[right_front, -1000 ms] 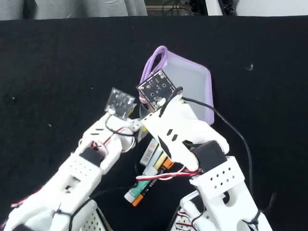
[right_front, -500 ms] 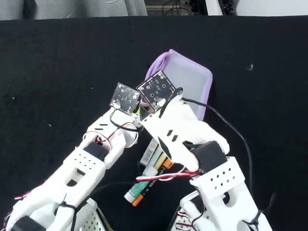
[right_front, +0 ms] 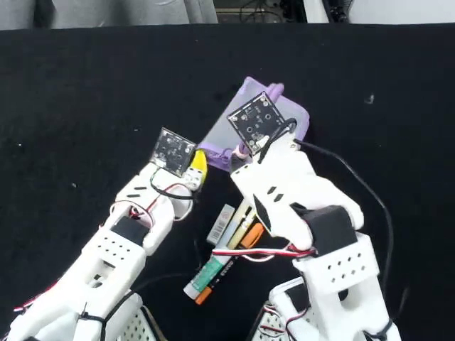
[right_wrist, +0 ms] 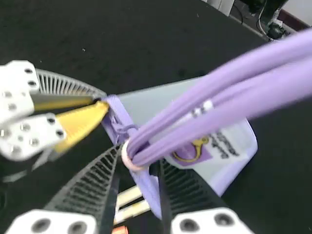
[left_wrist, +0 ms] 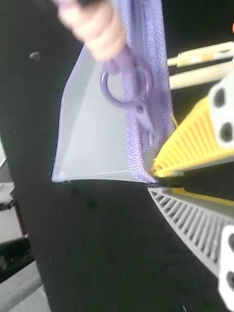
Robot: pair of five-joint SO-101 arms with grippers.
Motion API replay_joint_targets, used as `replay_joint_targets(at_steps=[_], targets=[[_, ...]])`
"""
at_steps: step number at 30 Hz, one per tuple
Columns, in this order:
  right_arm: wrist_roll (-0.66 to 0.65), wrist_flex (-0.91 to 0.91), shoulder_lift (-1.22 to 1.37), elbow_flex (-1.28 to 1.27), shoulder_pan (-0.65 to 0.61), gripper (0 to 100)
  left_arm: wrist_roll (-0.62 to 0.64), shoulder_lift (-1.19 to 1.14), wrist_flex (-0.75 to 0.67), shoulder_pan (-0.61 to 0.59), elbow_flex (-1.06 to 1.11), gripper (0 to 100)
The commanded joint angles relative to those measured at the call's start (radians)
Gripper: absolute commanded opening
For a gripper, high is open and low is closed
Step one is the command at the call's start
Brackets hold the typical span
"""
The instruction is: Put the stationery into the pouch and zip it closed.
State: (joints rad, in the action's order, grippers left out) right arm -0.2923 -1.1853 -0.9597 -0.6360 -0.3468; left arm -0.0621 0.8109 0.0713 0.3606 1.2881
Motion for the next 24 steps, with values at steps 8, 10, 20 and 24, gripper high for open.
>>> replay_joint_targets(at_steps=[8,10,20,24], targets=[[-0.003,-0.198,-0.030,0.214,0.080,1.1,-0.012,0.014,-0.008,-0.070,-0.007,3],[-0.021,-0.207,-0.027,0.225,0.144,1.1,-0.014,0.014,-0.008,-0.071,-0.005,3],[-0.121,-0.253,-0.025,0.232,0.425,1.1,-0.015,0.014,-0.006,-0.071,-0.005,3],[-0.157,-0.281,-0.025,0.274,0.488,1.1,-0.015,0.014,-0.006,-0.090,-0.005,3]])
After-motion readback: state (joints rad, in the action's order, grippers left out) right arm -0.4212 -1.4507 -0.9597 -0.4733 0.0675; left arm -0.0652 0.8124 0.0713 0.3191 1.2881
